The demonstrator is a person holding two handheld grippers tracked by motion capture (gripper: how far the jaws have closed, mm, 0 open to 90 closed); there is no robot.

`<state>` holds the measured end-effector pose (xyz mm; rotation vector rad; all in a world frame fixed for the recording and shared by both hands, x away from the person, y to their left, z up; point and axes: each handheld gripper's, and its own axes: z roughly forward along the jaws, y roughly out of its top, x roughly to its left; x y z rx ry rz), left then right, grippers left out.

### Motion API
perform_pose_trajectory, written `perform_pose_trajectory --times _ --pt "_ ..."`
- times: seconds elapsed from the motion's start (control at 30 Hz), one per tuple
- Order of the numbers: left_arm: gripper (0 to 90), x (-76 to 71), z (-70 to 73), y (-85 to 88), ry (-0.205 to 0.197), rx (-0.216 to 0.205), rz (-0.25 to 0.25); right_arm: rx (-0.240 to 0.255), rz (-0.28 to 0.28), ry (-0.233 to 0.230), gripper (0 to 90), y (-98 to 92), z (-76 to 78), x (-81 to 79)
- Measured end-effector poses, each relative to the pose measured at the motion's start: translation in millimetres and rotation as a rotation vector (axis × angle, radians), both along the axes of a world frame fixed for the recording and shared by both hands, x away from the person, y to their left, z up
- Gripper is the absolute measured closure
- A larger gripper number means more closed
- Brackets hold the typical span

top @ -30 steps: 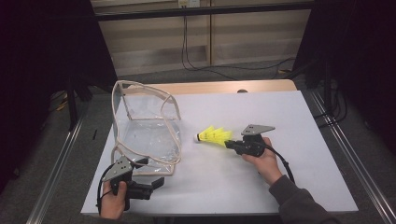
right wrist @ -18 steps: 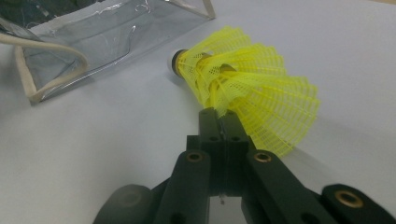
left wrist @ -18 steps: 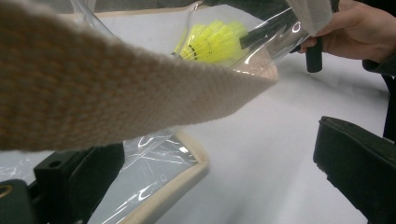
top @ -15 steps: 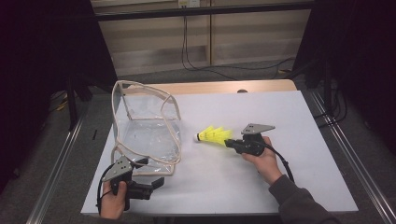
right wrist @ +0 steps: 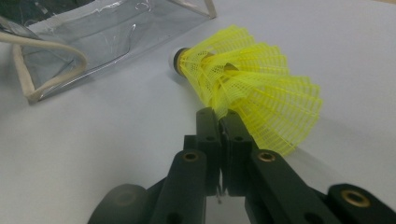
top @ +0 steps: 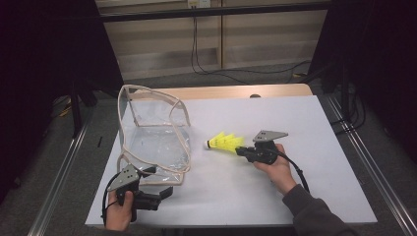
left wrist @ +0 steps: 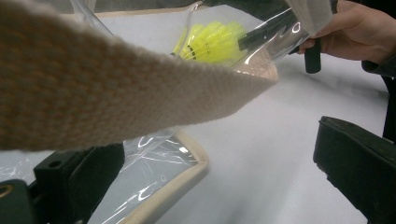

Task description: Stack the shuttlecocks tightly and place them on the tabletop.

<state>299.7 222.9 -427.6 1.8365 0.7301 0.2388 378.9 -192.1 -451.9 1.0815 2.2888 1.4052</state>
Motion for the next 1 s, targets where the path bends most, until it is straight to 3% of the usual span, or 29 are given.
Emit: perform_pose_trajectory --times 0.2,0.57,1.0 --pt "2.0 0.1 -0.1 0.0 0.000 0.000 -0.001 -0.010 0.007 0.006 78.7 2.2 -1.6 -0.3" --pt "2.0 0.0 0.0 0.0 -0.001 0.001 -0.001 0.003 -0.033 0.022 57.0 0.7 -0.5 -1.1" --pt "2.0 -0.1 -0.1 -0.1 -0.002 0.002 -0.002 0.054 -0.090 0.051 30.0 2.3 1.6 -0.6"
